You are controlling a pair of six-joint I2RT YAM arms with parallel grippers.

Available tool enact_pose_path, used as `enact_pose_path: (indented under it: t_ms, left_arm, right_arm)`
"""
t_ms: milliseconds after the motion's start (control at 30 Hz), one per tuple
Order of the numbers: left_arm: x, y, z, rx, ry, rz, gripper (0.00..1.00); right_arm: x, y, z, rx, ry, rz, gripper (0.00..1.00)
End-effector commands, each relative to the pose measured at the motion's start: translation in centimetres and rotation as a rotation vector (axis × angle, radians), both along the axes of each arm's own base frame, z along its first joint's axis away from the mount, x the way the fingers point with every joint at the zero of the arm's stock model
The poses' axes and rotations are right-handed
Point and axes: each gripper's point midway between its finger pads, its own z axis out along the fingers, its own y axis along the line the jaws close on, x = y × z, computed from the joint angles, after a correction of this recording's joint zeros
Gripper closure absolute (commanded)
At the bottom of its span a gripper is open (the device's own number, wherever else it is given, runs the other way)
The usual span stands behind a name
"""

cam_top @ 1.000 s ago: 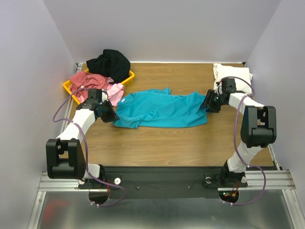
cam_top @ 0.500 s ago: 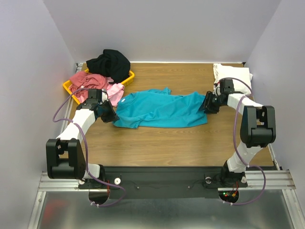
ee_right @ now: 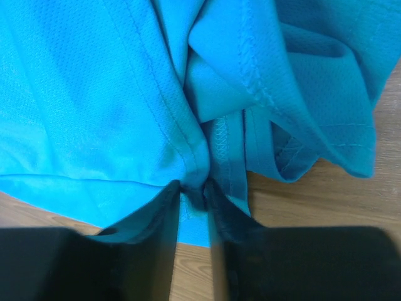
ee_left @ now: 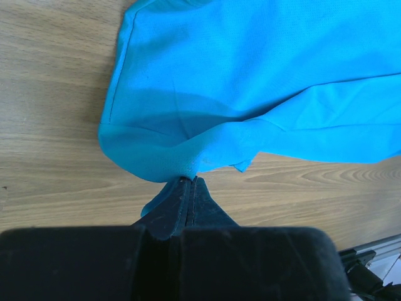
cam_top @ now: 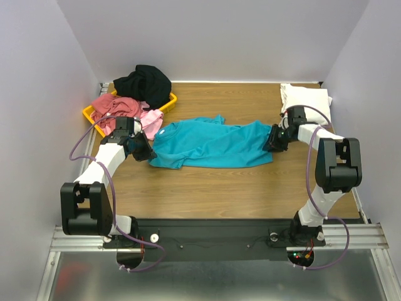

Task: Fold and stack the t-shirts
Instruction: Flatten the tshirt out

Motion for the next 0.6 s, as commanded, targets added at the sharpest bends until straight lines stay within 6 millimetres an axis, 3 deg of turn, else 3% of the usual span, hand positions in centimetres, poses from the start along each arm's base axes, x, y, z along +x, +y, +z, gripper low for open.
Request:
enact_pose_path:
  t_ms: [0,167,200,300,367,567]
  left_arm:
    - [0.5,0.1,0.9,0.002,-0.032,-0.013,1.00]
    - [0.6,0.2,0.9,0.008,-0.035,-0.009,1.00]
    - [0.6,0.3,1.1,0.013,-0.040,-0.006,1.00]
    - [1.1,0.4,1.8,0.018,-0.062,0.000,1.00]
    - [1.4,0.4,2.5,0.017,-0.078,0.004,1.00]
    - [3.6,0.2,7.4,0.003,-0.213,0.012,1.00]
  right_arm:
    - [0.3,0.8,0.3,0.013,-0.021,0.041,0.75]
    - [0.5,1.4,1.1,0.044,-0.037,0.061,0.91]
    - [0.6,1.6,1.4,0.055,-0.041,0.056,0.99]
    - [1.3,2.0,3.2,0.084,-0.076,0.046,1.00]
    - [2.3,2.0,4.9,0.084,-0.122,0.036,1.00]
    - [5.1,0.9,14.0,0.041,-0.347,-0.047,1.00]
